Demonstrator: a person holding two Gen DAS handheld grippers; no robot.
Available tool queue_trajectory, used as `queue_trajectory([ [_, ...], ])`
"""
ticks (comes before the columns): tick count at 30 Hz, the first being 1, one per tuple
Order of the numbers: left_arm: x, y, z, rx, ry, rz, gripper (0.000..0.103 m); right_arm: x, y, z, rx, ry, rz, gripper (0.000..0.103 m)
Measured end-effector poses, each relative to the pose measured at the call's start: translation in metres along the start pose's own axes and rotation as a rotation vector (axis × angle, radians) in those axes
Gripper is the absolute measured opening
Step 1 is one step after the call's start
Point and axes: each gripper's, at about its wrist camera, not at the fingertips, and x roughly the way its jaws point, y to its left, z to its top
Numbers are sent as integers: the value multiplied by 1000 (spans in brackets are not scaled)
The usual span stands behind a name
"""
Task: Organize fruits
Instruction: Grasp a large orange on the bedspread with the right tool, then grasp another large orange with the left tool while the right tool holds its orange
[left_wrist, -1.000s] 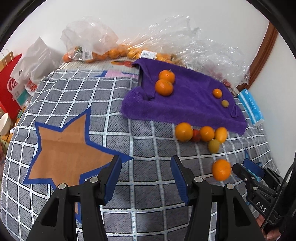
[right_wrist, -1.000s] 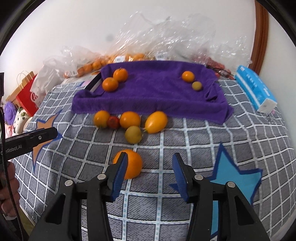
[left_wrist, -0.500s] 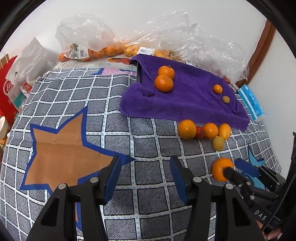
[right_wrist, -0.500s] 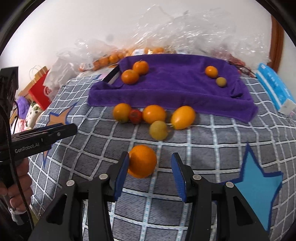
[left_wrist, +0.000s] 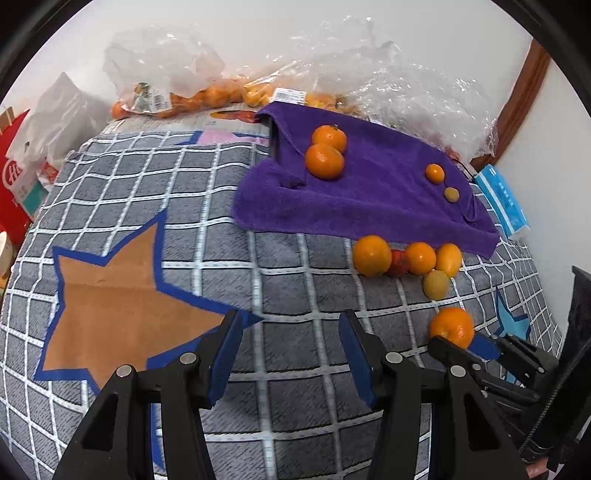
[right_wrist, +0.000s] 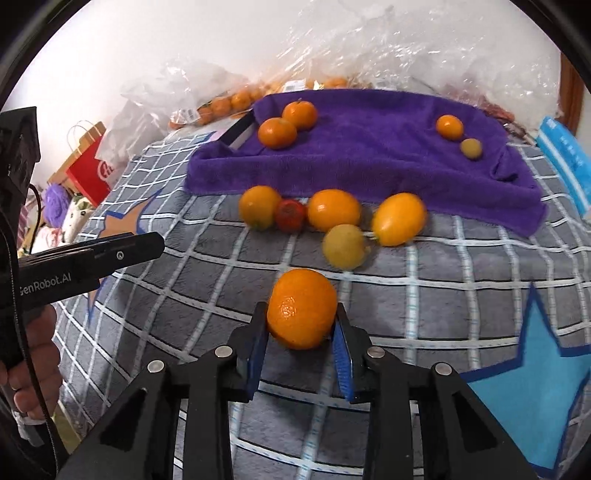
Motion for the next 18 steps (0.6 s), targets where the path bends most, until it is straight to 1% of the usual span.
queue_trajectory([
  [3, 7, -12, 4, 15, 8, -18, 51, -10, -17, -1, 20, -13, -36, 33],
  [9, 24, -39, 16, 43, 27, -52, 51, -26, -57, -4, 84, -29, -145, 33],
  [11, 29, -45, 20, 52, 27, -58, 48, -31, -70, -4, 108, -32, -173, 33],
  [15, 39, -51, 28, 54, 35, -67, 47, -36, -87, -6, 140, -34, -207, 33],
  [18, 46, -52, 32, 56, 40, -69, 46, -35, -93, -4, 152, -33, -218, 33],
])
